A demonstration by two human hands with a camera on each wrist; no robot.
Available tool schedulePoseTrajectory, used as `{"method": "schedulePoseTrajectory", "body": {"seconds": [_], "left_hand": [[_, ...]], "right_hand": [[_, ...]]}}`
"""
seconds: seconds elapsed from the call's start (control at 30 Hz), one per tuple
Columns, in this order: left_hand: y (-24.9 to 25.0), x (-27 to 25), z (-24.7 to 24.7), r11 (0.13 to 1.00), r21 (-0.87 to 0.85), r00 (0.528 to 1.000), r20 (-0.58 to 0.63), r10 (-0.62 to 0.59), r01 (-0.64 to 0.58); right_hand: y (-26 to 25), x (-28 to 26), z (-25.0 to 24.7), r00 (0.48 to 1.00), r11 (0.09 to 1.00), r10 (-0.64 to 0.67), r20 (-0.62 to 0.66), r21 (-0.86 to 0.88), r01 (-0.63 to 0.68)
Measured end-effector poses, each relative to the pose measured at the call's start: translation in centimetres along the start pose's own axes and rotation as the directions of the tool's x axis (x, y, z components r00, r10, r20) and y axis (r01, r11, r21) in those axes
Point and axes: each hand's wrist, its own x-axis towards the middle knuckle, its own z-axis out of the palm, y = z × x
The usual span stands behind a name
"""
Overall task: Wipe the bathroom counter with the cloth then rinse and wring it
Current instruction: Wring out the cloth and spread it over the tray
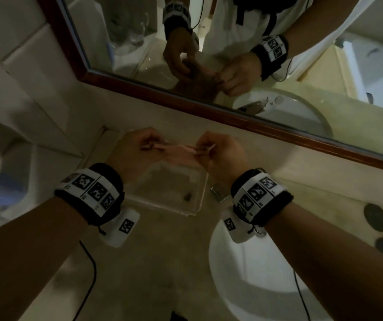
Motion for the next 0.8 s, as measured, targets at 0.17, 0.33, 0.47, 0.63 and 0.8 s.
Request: {"method": "schedulePoseTrajectory", "body": {"seconds": [0.17,0.33,0.47,0.63,0.8], "left_hand": [[-4.2,1.2,0.6,0.928,0.330,0.968,0.231,0.099,-0.174],[-8.1,0.2,1.5,0.761,0.596,0.895,0.443,-0.045,-0.257],[-7.5,0.0,1.8,0.588,0.759,0.909,0.407,-0.093,-0.280],[-7.3,-0.4,2.2,0.542,0.783,0.911,0.405,-0.070,-0.306],[-7.4,0.0,2.1,0.526,0.795,0.908,0.409,-0.096,-0.302]], "right_hand": [[1.9,-0.5,3.3,0.984,0.952,-0.120,0.130,-0.267,0.151],[3.5,-2.7,6.6,0.888,0.849,-0.049,0.457,-0.450,0.278],[3.3,-3.1,6.6,0.871,0.821,-0.019,0.491,-0.490,0.294],[3.1,-3.2,6.9,0.868,0.800,-0.019,0.496,-0.513,0.311],[3.2,-3.1,6.9,0.867,0.816,0.000,0.498,-0.501,0.288]]}}
